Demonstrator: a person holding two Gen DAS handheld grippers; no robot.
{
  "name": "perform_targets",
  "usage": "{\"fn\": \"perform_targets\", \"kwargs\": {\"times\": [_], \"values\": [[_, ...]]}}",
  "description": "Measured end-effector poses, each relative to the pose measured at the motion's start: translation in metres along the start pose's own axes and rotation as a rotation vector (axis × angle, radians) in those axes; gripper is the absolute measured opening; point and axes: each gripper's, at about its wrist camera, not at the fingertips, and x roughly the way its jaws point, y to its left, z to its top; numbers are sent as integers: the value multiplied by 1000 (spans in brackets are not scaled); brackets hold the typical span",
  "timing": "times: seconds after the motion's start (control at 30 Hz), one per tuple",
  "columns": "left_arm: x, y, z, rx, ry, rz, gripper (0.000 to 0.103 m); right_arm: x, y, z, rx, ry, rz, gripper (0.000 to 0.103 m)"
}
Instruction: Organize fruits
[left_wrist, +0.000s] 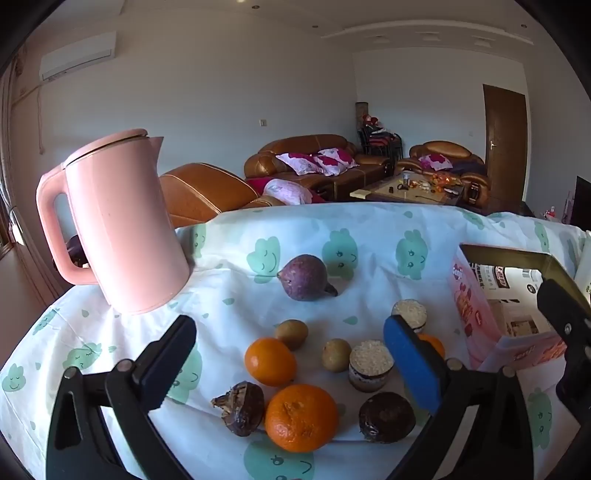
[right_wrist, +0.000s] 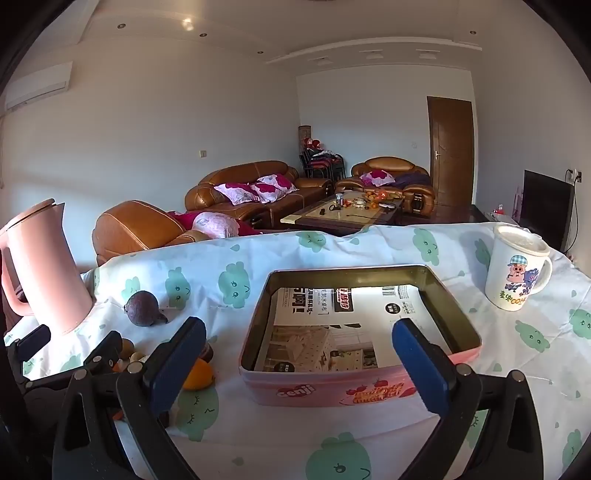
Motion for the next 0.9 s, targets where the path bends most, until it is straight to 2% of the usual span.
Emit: {"fn": "perform_targets", "kwargs": {"times": [0.27, 0.43, 0.5, 0.9], "values": [[3, 5, 0, -34, 17, 5, 103, 1, 0, 0, -2, 0, 2, 102], [-2, -8, -5, -20, 9, 7, 103, 1, 0, 1, -7, 3, 3, 102], [2, 3, -4, -26, 17, -17, 103, 1, -1, 1, -6, 3, 4, 102], [3, 4, -6, -27, 18, -20, 103, 3, 1, 0, -12, 5, 4, 102]]}}
